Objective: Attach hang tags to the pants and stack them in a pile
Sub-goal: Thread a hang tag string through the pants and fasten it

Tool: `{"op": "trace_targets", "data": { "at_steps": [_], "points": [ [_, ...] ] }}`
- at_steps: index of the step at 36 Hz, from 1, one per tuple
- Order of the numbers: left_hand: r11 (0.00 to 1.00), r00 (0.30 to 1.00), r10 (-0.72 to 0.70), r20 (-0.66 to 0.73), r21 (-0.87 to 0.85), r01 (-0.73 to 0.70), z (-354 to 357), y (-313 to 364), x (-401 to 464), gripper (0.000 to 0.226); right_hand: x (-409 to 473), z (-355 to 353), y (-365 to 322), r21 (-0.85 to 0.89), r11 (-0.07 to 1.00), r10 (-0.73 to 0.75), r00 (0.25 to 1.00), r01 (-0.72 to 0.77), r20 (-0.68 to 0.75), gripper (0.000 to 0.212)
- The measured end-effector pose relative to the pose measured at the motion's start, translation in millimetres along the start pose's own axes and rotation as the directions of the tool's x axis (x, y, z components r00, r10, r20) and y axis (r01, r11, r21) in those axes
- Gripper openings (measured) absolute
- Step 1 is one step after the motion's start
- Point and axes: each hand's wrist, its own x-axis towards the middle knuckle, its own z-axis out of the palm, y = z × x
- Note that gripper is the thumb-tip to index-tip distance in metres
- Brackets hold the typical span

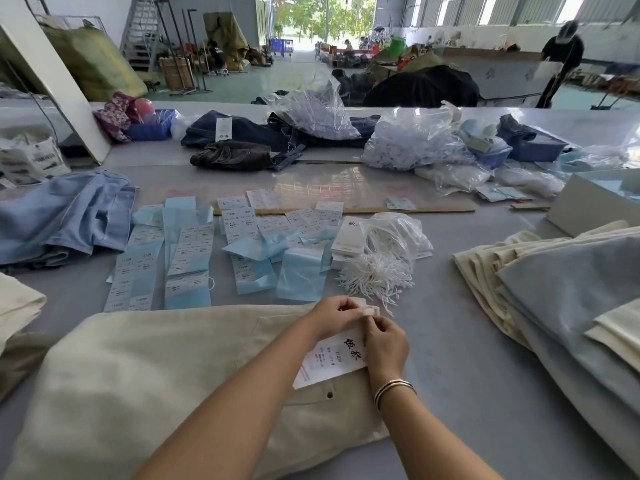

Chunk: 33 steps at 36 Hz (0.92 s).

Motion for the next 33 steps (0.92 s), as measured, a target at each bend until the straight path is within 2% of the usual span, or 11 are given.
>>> {"op": "trace_targets", "data": {
  "at_steps": [3,6,8,12,18,21,23,26,30,33],
  "points": [
    [0.997,1.000,0.016,-0.009,-0.071,-0.016,0.1,-5.1,-4.2,0.010,-0.9,2.3,0.6,0.104,0.994,0.039,0.999,-0.036,-0.032,0.024],
    [0.999,0.998,0.044,-0.055,-0.002,-0.045,0.8,-6.4,-3.9,0.012,-5.8,2.5,-0.4,0.180,0.984,0.012,1.000,-0.008,-0.025,0.024],
    [0.999,0.997,0.037,-0.068,0.002,-0.037,1.6,-5.0,-4.4,0.010,-7.0,2.5,-0.4,0.206,0.979,0.001,1.000,0.003,-0.020,0.025],
    [0.995,0.996,-0.010,-0.088,-0.096,0.002,4.9,-4.3,-0.7,0.010,-6.8,3.6,0.6,0.220,0.976,0.009,1.000,-0.005,-0.018,0.023],
    [0.997,0.967,-0.012,-0.253,-0.072,-0.007,19.1,-5.4,3.0,0.010,-8.9,0.7,-2.5,0.178,0.984,-0.025,1.000,0.026,-0.006,0.023],
    [0.988,0.934,-0.061,-0.353,-0.157,0.005,17.5,-5.2,3.7,0.011,-7.9,-8.4,-3.5,0.240,0.970,0.027,0.998,-0.039,0.052,0.017],
    [0.969,0.911,-0.112,-0.396,-0.248,0.012,12.0,-3.9,2.8,0.014,-4.5,-19.5,-2.3,0.355,0.922,0.116,0.985,-0.155,0.128,0.016],
    [0.947,0.912,-0.165,-0.376,-0.318,0.041,3.5,-2.5,1.5,0.012,-3.5,-40.1,-3.3,0.537,0.791,0.195,0.953,-0.293,0.232,0.016],
    [0.908,0.930,-0.154,-0.334,-0.419,0.000,-1.8,5.6,-6.0,0.013,-5.3,-62.6,-13.4,0.716,0.597,0.162,0.928,-0.363,0.335,0.021],
    [0.900,0.941,-0.075,-0.329,-0.429,-0.078,-3.3,13.8,-13.4,0.012,-6.9,-73.6,-26.3,0.740,0.543,0.096,0.905,-0.397,0.415,0.034]
  ]
}}
